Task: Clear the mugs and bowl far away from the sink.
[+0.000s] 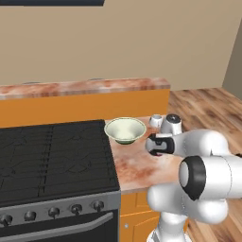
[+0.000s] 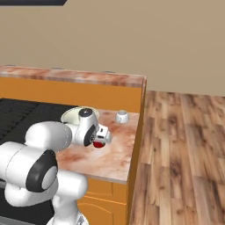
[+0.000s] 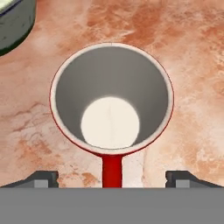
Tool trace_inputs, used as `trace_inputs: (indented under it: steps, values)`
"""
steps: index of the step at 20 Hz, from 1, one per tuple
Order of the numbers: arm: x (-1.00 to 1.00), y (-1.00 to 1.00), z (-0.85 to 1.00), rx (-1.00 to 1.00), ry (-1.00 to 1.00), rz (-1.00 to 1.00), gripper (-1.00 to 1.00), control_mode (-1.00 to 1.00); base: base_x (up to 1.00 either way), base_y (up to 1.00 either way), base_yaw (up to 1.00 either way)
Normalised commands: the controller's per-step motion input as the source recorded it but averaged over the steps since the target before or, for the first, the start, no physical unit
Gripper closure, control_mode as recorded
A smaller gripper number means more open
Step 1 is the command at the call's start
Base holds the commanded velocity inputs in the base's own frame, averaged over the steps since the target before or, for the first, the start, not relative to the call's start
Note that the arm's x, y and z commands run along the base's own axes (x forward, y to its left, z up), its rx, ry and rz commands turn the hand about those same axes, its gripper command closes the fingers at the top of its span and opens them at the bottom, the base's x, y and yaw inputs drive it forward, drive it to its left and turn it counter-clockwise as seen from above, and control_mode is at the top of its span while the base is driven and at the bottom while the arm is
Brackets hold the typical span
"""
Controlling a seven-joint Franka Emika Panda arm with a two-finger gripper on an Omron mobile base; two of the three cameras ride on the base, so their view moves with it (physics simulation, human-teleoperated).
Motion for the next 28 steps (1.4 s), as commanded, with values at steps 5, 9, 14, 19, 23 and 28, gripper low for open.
trace_inputs:
  steps: [5, 9, 14, 19, 23, 28]
  values:
    - [-0.15, 0.02, 0.59, 0.00, -0.04, -0.04, -1.00, -1.00, 0.00, 0.00, 0.00]
    - [-0.37, 0.07, 0.72, 0.00, -0.03, -0.05, -1.00, -1.00, 0.00, 0.00, 0.00]
    - [-0.72, 0.10, 0.79, 0.00, -0.02, -0.06, -1.00, -1.00, 0.00, 0.00, 0.00]
    - [-0.82, 0.14, 0.86, 0.00, -0.04, -0.07, -1.00, -1.00, 0.00, 0.00, 0.00]
    - [-0.73, 0.18, 0.83, 0.00, -0.05, -0.07, -1.00, -1.00, 0.00, 0.00, 0.00]
    - [-0.78, 0.05, 0.78, 0.02, -0.04, -0.08, -1.00, -1.00, 0.00, 0.00, 0.00]
